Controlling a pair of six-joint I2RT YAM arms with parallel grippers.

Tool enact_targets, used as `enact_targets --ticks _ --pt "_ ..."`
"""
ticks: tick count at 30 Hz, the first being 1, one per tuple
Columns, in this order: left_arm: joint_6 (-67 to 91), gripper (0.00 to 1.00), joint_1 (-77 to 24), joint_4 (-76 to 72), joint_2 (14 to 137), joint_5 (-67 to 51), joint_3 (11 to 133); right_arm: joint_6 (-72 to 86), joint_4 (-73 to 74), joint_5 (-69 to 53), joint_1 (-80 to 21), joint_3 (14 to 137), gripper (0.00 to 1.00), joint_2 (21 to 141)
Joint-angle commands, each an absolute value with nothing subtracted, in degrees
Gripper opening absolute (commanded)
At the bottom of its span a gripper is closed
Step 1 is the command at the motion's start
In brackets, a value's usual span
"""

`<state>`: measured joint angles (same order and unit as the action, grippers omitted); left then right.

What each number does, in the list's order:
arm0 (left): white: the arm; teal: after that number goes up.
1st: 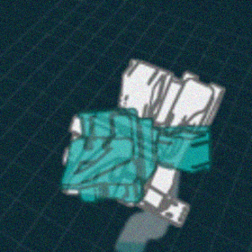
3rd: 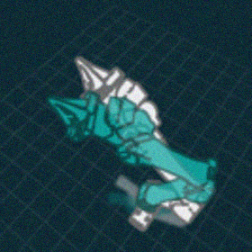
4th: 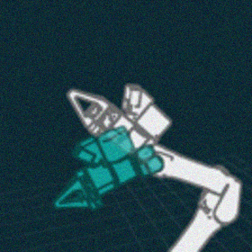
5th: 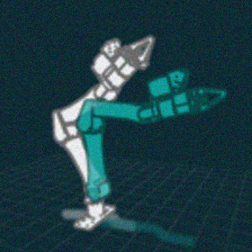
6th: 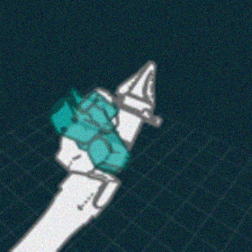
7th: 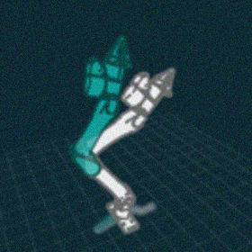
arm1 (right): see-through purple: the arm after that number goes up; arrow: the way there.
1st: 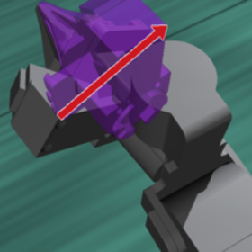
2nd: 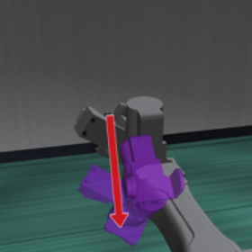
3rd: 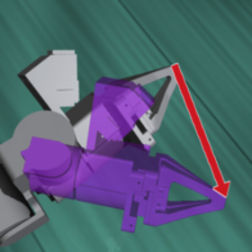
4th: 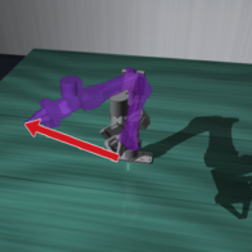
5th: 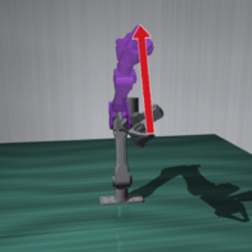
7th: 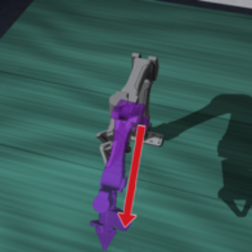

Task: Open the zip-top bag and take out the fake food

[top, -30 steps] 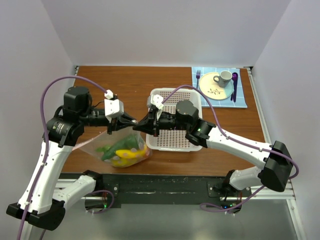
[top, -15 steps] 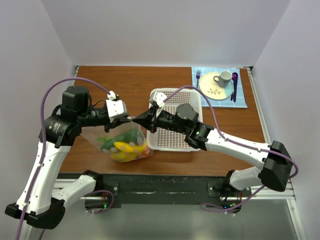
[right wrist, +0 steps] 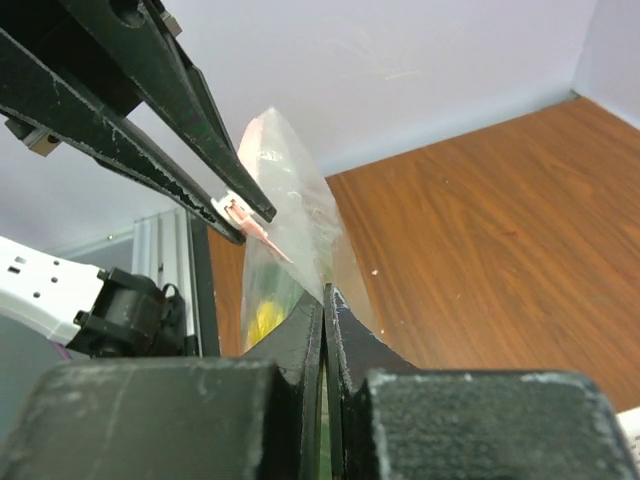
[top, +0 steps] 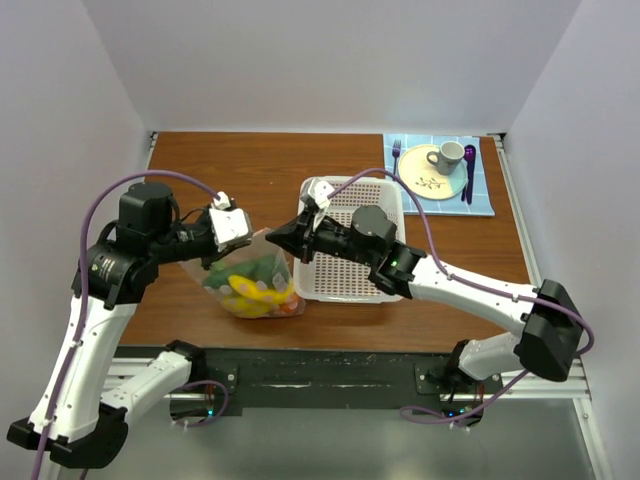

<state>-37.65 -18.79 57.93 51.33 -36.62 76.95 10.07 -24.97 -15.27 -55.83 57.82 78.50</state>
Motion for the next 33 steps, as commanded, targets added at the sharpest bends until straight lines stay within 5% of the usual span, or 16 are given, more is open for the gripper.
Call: enact_targets --ticks 1,11,21,33 --pt "-38.58 0.0 -18.37 59.24 52.56 -35.6 79.36 8.01 -21.72 -14.25 -54.67 58.72 0.0 75.07" --pt "-46.12 0.0 -18.28 63.01 52.12 -23.3 81.04 9.05 -21.18 13.17 -54.67 50.36 0.0 66.54" --pt "-55.98 0.0 -18.28 58.36 48.69 -5.02 77.96 11.95 -20.39 14.68 -54.67 43.69 0.0 61.0" --pt "-56.25 0.0 -12.77 51.15 52.82 -2.37 79.89 12.22 -18.9 14.68 -54.67 42.71 0.0 60.64"
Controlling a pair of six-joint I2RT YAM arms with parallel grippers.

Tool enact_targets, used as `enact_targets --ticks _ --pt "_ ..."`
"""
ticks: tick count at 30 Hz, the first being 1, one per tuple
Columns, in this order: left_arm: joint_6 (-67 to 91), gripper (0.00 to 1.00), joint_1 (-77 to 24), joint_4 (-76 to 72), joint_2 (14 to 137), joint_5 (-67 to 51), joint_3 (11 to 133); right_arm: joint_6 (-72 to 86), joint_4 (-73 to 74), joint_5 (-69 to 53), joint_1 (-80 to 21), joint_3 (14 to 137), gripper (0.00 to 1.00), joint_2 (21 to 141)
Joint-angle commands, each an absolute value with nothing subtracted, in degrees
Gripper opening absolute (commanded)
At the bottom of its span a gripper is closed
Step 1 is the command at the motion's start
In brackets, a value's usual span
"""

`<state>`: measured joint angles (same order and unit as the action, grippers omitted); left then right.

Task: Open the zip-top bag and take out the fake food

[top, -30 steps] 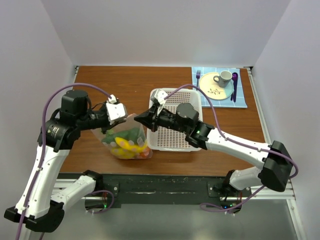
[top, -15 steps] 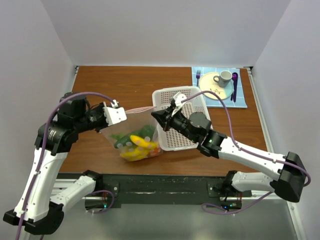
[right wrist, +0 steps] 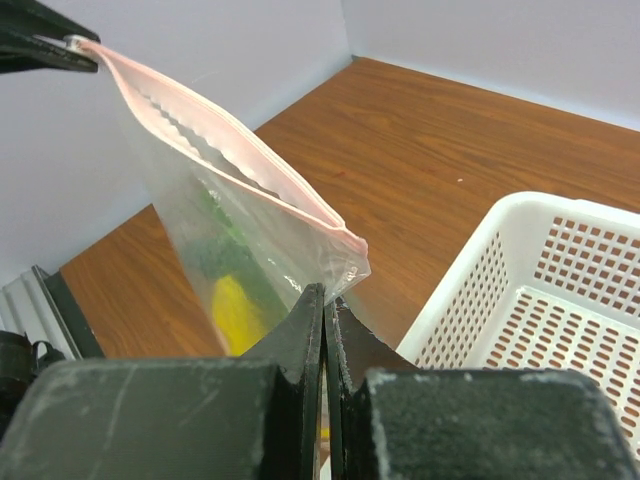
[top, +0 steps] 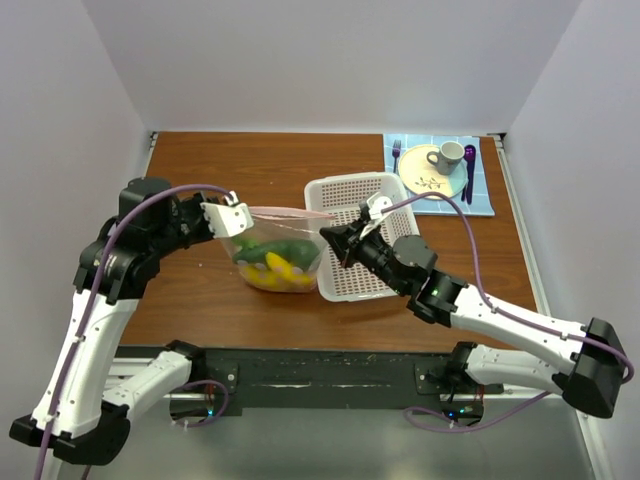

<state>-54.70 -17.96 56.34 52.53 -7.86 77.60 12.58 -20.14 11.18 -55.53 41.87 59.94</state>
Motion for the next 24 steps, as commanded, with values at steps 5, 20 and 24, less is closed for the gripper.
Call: enact_targets --ticks 5,20,24 --pt "-58.97 0.0 -3.53 51.59 53.35 -7.99 78.05 12.56 -14.77 14.94 -54.58 42.1 0.0 59.16" --pt "-47.11 0.0 -0.97 65.74 54.23 -35.32 84.81 15.47 8.69 2.46 -60.71 66.94 0.44 66.26" --pt "-46.15 0.0 -0.97 66.88 52.82 -38.14 84.81 15.2 9.31 4.48 -64.77 73.11 0.44 68.64"
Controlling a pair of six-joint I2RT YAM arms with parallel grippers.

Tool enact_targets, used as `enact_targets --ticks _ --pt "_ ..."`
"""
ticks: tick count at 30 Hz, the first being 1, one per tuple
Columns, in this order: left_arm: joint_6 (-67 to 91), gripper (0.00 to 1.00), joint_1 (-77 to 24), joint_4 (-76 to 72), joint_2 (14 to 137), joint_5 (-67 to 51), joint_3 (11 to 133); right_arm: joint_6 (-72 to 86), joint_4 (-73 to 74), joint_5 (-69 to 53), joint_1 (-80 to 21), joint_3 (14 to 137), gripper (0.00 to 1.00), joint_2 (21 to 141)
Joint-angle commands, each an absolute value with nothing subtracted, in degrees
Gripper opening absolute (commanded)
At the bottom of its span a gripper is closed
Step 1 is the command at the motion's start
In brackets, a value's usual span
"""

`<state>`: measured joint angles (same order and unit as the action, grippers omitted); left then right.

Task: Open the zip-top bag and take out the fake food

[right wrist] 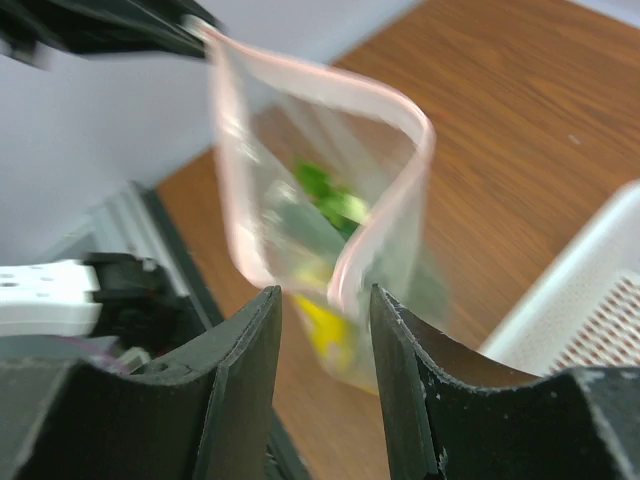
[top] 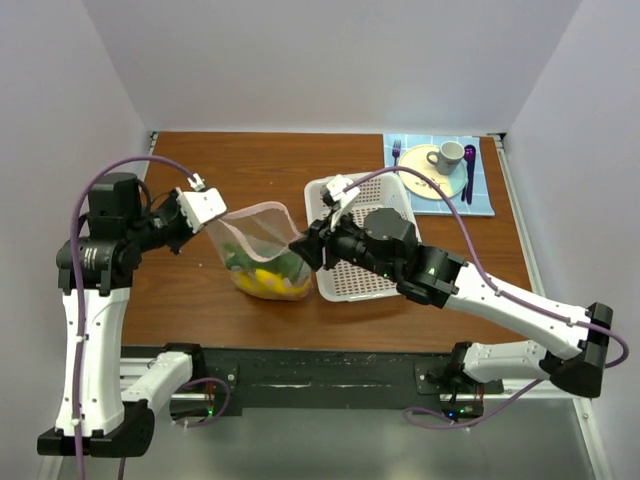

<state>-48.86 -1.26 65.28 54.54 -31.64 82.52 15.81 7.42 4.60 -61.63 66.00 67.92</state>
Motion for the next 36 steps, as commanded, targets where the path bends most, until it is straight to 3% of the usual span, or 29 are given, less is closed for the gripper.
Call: enact_targets --ticks 1,10,12,13,16,36 --pt "-46.23 0.0 -0.97 66.97 52.47 -38.67 84.73 15.81 9.4 4.48 -65.04 74.08 0.43 69.25" --pt "-46.32 0.0 -0.97 67.76 51.24 -39.2 82.97 17.22 10.73 3.96 -69.34 80.68 0.39 74.18" --pt "-46.41 0.0 -0.97 67.76 50.89 -39.2 82.79 18.19 10.11 2.73 -69.52 80.42 0.28 74.97" --pt "-46.41 0.0 -0.97 67.76 50.63 -39.11 82.79 18.98 9.85 2.64 -69.78 80.25 0.16 75.75" --pt "-46.67 0.0 -0.97 67.94 50.1 -39.11 82.88 19.77 10.19 3.25 -69.96 80.07 0.04 76.81" --pt "-47.55 0.0 -0.97 69.26 47.64 -41.31 82.26 24.96 12.65 10.55 -69.96 78.4 0.0 79.1"
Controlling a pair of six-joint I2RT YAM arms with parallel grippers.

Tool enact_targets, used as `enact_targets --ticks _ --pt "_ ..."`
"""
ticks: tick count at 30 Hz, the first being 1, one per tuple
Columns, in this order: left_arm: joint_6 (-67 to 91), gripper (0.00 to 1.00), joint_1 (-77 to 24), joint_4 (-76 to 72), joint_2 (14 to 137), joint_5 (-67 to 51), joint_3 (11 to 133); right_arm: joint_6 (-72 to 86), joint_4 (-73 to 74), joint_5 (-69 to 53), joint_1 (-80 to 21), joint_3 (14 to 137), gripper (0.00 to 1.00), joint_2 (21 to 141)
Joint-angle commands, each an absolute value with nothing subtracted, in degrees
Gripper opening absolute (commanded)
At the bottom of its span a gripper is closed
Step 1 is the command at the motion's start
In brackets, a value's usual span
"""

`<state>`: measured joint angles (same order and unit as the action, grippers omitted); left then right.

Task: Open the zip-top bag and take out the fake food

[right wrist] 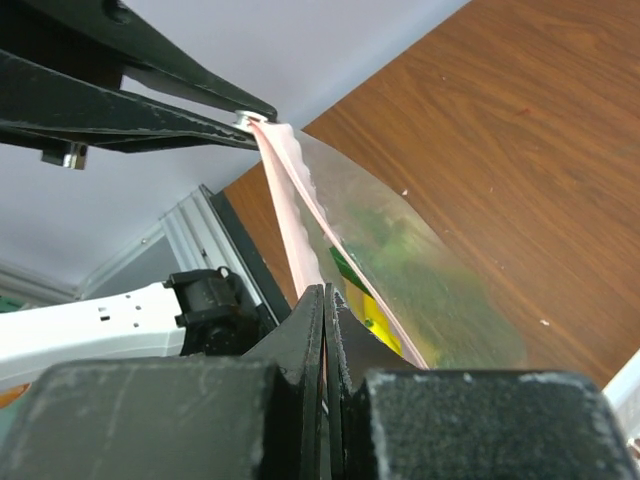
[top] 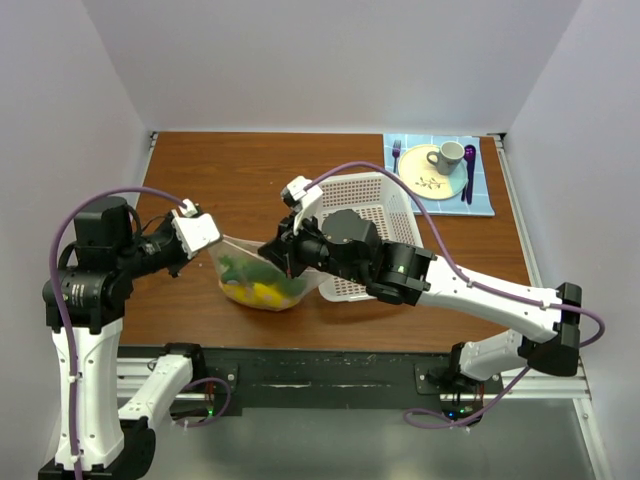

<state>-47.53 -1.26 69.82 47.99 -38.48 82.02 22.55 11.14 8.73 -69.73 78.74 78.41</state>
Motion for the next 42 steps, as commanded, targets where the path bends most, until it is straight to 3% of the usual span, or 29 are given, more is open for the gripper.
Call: enact_targets --ticks 1,6,7,9,10,12,13,15,16,19,24,29,33,37,42 --pt "-47.37 0.0 -0.97 69.26 47.64 -41.74 82.35 25.22 13.27 9.94 -69.87 78.49 0.0 79.88" --pt "-46.59 0.0 -0.97 69.61 47.72 -43.85 82.97 26.89 18.53 10.02 -70.93 79.1 0.0 82.61" --pt "-46.32 0.05 -0.97 69.7 47.72 -44.73 83.06 27.76 19.41 11.24 -71.45 79.36 0.0 83.14" --pt "-45.62 0.22 -0.97 69.79 47.72 -45.52 83.41 29.26 22.75 13.35 -71.89 79.54 0.0 84.72" --pt "-45.18 0.37 -0.97 69.79 47.81 -46.22 83.76 30.4 23.55 14.14 -72.07 78.76 0.08 84.99" --pt "-42.81 0.52 -0.97 68.47 47.73 -46.14 84.02 31.72 24.69 18.18 -73.12 77.18 0.14 84.82" --pt "-42.02 0.69 -0.97 67.86 47.72 -45.53 84.28 32.95 24.7 19.59 -73.82 74.99 0.24 84.64" --pt "-40.17 0.76 -0.97 65.57 47.81 -44.3 84.46 33.57 24.43 23.19 -74.88 72.61 0.34 83.5" --pt "-39.56 0.78 -0.97 63.48 47.81 -42.3 84.46 34.18 24.52 24.25 -76.19 70.6 0.42 83.24" --pt "-38.06 0.78 -0.97 59.43 48.69 -37.99 84.38 34.19 24.17 28.73 -79.44 67.25 0.51 82.62" --pt "-34.72 0.78 -0.97 52.84 51.93 -32.7 83.42 32.09 22.77 34.26 -84.54 65.04 0.57 84.28" --pt "-34.71 0.73 -0.97 42.72 59.3 -29.09 70.07 31.73 25.48 41.03 -90.43 66.88 0.6 88.59" --pt "-36.82 0.63 -1.05 43.32 68.45 -31.19 63.91 34.36 28.56 44.21 -93.16 67.5 0.61 91.58" --pt "-41.04 0.62 -1.32 49.82 74.96 -33.48 62.49 38.66 29.79 46.4 -94.22 64.52 0.62 92.29" --pt "-44.21 0.74 -1.5 50.11 76.2 -33.93 58.9 42.97 27.43 50.53 -95.01 58.37 0.67 90.44"
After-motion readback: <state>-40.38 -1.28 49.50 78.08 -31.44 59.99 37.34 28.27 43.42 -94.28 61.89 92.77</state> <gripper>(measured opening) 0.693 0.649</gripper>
